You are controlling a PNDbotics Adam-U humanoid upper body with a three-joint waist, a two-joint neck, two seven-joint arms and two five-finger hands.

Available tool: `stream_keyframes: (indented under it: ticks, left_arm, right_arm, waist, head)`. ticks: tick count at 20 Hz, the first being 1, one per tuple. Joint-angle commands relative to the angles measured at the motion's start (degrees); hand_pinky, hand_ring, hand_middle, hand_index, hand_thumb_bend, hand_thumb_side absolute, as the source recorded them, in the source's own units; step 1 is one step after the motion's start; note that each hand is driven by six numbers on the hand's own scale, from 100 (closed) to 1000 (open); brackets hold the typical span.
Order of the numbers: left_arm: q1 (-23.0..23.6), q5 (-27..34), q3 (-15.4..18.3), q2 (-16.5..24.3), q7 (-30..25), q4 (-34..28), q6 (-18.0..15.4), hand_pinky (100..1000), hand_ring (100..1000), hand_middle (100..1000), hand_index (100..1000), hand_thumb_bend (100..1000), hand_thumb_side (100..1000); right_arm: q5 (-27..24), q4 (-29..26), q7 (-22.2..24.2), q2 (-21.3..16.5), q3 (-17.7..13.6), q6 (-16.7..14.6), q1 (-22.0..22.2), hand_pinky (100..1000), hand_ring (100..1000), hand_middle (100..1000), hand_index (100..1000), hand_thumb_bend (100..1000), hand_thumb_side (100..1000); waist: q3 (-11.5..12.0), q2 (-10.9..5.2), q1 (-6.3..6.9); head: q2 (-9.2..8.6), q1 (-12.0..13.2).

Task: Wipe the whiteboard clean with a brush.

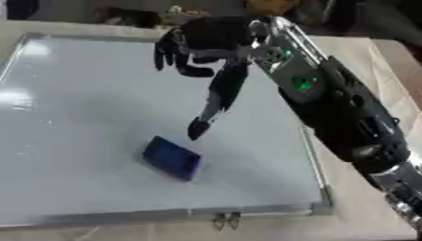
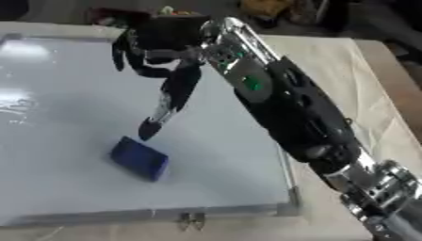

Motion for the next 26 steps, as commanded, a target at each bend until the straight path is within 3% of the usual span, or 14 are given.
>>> stream_keyframes:
  ticks: [1, 2, 11, 16, 17, 20, 26]
  left_arm:
    - [-0.25, -0.32, 0.13, 1.3, -0.01, -0.74, 0.16, 402, 479, 433, 532, 100, 923]
    - [-0.27, -0.34, 0.13, 1.29, -0.03, -0.74, 0.18, 402, 479, 433, 532, 100, 923]
    - [-0.3, -0.49, 0.14, 1.35, -0.07, -0.71, 0.33, 403, 479, 433, 532, 100, 922]
    - [-0.3, -0.53, 0.15, 1.35, -0.04, -0.71, 0.38, 403, 479, 433, 532, 100, 922]
    - [-0.31, -0.55, 0.17, 1.4, -0.02, -0.7, 0.41, 404, 479, 433, 532, 100, 923]
    - [-0.28, -0.62, 0.26, 1.56, 0.08, -0.68, 0.51, 404, 480, 433, 532, 100, 925]
    - [-0.28, -0.74, 0.35, 1.73, 0.18, -0.71, 0.63, 405, 480, 434, 532, 100, 926]
  right_arm:
    - [2.68, -0.28, 0.35, 0.26, -0.06, -0.87, -0.51, 666, 641, 674, 134, 856, 968]
    - [3.6, -0.34, 0.1, 0.55, 0.03, -1.02, -0.45, 642, 626, 662, 133, 849, 1000]
    - [9.02, -0.98, -0.86, 2.58, 2.41, -2.65, -0.01, 528, 594, 618, 133, 734, 1000]
    - [10.35, -0.7, -1.4, 2.97, 2.73, -3.12, 0.22, 528, 594, 618, 133, 734, 1000]
    - [10.7, -0.59, -1.2, 3.36, 2.91, -3.32, 0.67, 514, 596, 613, 135, 795, 1000]
    - [12.87, -0.76, -0.48, 4.59, 2.94, -4.19, 2.36, 515, 601, 619, 135, 789, 1000]
    - [14.82, -0.47, -0.61, 5.94, 2.11, -4.38, 4.93, 515, 670, 669, 134, 816, 1000]
  waist:
    - [-0.1, -0.78, 0.23]
    - [-0.11, -0.77, 0.19]
    - [-0.2, -0.75, -0.13]
    - [-0.24, -0.75, -0.17]
    - [-0.42, -0.7, -0.31]
    - [-0.8, -0.67, -0.54]
    - [-1.29, -0.65, -0.85]
  head:
    - [0.07, 0.28]
    - [0.08, 0.3]
    - [0.31, 0.39]
    - [0.34, 0.4]
    - [0.47, 0.52]
    - [0.66, 0.87]
    - [0.72, 1.34]
